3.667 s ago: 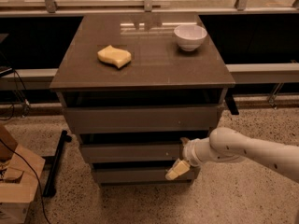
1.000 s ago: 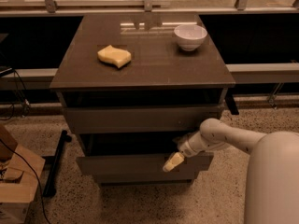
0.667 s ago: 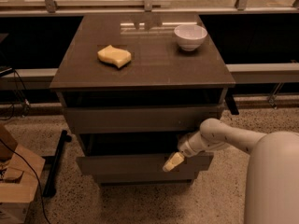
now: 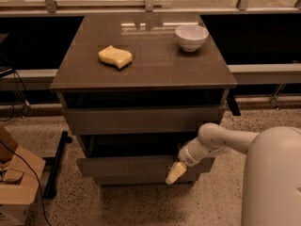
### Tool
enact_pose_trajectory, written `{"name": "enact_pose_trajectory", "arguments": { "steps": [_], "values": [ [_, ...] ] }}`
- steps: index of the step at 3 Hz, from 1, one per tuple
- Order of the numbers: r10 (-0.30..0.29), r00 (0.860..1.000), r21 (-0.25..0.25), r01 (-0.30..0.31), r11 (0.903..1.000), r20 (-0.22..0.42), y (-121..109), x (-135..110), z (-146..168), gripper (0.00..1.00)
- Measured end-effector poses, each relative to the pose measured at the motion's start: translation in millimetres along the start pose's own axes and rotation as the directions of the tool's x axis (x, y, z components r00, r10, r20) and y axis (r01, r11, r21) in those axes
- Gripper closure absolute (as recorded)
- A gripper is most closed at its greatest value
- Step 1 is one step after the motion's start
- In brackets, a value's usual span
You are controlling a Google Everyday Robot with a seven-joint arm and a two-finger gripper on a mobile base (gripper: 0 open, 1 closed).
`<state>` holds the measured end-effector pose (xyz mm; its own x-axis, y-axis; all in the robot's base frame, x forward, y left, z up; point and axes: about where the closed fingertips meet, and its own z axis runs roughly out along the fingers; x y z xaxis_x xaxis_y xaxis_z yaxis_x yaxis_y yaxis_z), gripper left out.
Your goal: Open middle drawer
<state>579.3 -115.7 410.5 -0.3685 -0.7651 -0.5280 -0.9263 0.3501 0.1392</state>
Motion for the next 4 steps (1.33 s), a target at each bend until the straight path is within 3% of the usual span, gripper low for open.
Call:
{"name": "enact_pose_trajectory", "arguments": {
  "steps": [1,2,3,4],
  "values": [
    [0.027,0.999,-0.015,-0.027,0.9995,-0.029,18,14,-5,0.00],
    [0.027,0.999,-0.015,-0.027,0.9995,-0.029,18,14,-5,0.00],
    [0.088,0.993,-0.053,-0.092,0.9943,-0.079,63,37,-17,0.00],
    [0.092,0.992,-0.057,-0.097,0.9936,-0.083,67,37,-20,0.00]
  ]
}}
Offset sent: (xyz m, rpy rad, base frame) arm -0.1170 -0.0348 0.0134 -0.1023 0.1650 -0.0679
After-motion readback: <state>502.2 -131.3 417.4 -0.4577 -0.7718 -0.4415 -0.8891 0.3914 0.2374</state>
